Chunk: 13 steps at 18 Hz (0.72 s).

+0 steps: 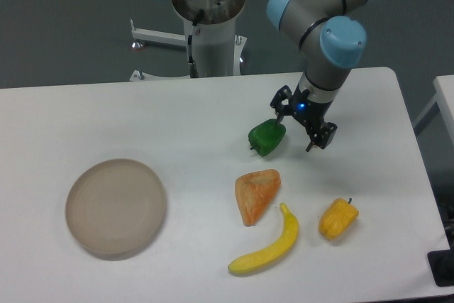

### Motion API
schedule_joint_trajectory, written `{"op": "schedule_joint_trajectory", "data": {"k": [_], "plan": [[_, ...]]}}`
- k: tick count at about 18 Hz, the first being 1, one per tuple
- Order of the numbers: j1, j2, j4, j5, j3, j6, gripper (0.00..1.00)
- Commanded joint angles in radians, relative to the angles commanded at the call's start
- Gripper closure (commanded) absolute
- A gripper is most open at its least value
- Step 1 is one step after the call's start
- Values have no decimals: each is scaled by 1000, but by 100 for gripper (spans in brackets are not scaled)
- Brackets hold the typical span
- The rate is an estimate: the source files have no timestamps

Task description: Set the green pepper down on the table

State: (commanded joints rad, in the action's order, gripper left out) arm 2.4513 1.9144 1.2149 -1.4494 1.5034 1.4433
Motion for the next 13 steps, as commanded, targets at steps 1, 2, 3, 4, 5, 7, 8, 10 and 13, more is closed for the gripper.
{"op": "schedule_joint_trajectory", "data": {"k": [1,2,3,4,5,7,8,10,13], "plan": [[0,5,0,-21,-14,15,0],[-2,14,0,-38,-31,26,0],[-2,20,0,-54,-51,29,0],[-2,28,0,-68,-67,31,0],[-2,34,0,-74,-81,29,0],[-2,48,2,-91,-117,29,0],[-3,57,2,-106,-127,31,0],[-5,67,2,-130,-147,29,0],[-9,83,5,-160,-176,29,0]]}}
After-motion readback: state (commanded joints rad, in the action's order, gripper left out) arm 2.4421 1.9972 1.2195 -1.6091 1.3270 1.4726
